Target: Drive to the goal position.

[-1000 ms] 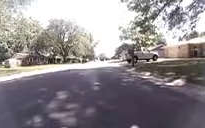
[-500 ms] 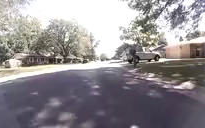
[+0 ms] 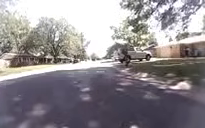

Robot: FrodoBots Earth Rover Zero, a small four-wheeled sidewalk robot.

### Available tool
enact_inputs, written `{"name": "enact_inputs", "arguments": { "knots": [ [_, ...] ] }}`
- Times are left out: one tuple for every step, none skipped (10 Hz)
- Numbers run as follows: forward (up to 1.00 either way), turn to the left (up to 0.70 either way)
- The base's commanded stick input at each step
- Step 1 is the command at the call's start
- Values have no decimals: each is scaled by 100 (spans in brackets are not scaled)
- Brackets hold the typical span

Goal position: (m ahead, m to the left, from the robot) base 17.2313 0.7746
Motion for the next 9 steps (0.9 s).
{"name": "enact_inputs", "arguments": {
  "knots": [
    [50,0],
    [50,0],
    [50,0],
    [50,0],
    [50,0],
    [50,0],
    [50,0],
    [50,0],
    [50,0]
  ]
}}
